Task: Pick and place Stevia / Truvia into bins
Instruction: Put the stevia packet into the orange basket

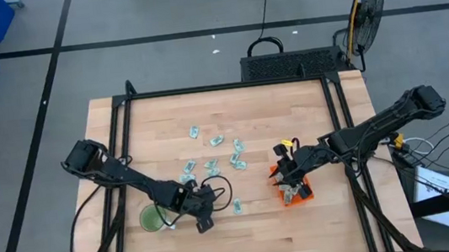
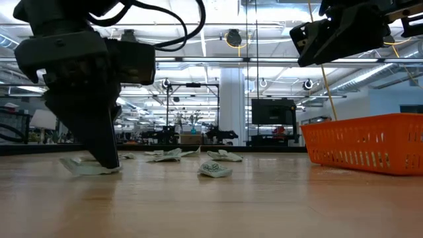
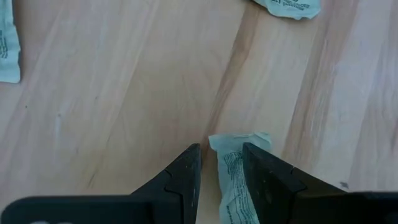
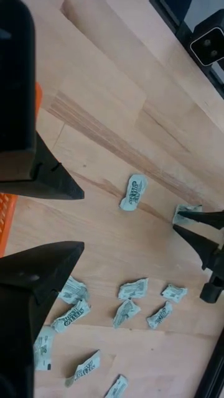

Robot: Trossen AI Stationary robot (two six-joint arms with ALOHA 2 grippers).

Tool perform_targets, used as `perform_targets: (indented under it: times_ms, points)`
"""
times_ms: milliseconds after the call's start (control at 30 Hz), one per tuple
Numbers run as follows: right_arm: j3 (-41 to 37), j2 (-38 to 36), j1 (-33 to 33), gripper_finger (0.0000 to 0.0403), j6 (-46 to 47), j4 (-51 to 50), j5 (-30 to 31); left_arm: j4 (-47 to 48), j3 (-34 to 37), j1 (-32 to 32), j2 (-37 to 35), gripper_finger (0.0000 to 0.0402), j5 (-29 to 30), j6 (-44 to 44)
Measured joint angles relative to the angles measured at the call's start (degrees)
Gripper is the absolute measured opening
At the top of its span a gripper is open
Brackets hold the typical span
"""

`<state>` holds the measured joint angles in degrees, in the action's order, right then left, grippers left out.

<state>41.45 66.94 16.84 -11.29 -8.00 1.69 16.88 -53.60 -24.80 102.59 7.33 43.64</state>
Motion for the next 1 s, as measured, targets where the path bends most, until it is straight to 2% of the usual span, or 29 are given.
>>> perform_targets:
  times_ms: [167, 267, 400, 533, 667, 800, 900, 1000]
  points:
    - [0.0, 0.0, 0.0, 0.0114, 0.0, 0.0, 0.0, 0.4, 0.0, 0.0, 0.1, 0.0121, -0.2, -1.3]
    - [0.0, 0.0, 0.0, 0.0114, 0.0, 0.0, 0.0, 0.8, 0.0, 0.2, 0.2, 0.0088, -0.7, -1.5]
    - [0.0, 0.0, 0.0, 0.0114, 0.0, 0.0, 0.0, 1.1, 0.1, 0.2, 0.2, 0.0019, -1.1, -1.5]
    - [0.0, 0.0, 0.0, 0.0114, 3.0, 0.7, 0.0, 1.2, -0.6, 0.2, -0.2, 0.0011, 1.6, -1.5]
    - [-0.7, 0.0, 0.0, 0.0114, 10.7, 5.6, 0.0, 2.1, -4.1, 1.4, -0.7, 0.0004, 8.8, -1.4]
    - [-6.4, 0.0, 0.0, 0.0114, 16.8, 19.5, 1.6, 1.5, -9.5, 2.7, -0.9, 0.0008, 16.8, -4.9]
    - [-12.4, 0.0, 0.0, 0.0114, 20.0, 32.3, 7.1, 0.0, -13.9, 4.0, -0.9, 0.0004, 24.0, -11.4]
    - [-18.4, 0.1, -0.1, 0.0114, 22.5, 45.6, 15.1, -4.8, -16.1, 5.1, -1.0, 0.0009, 34.2, -17.0]
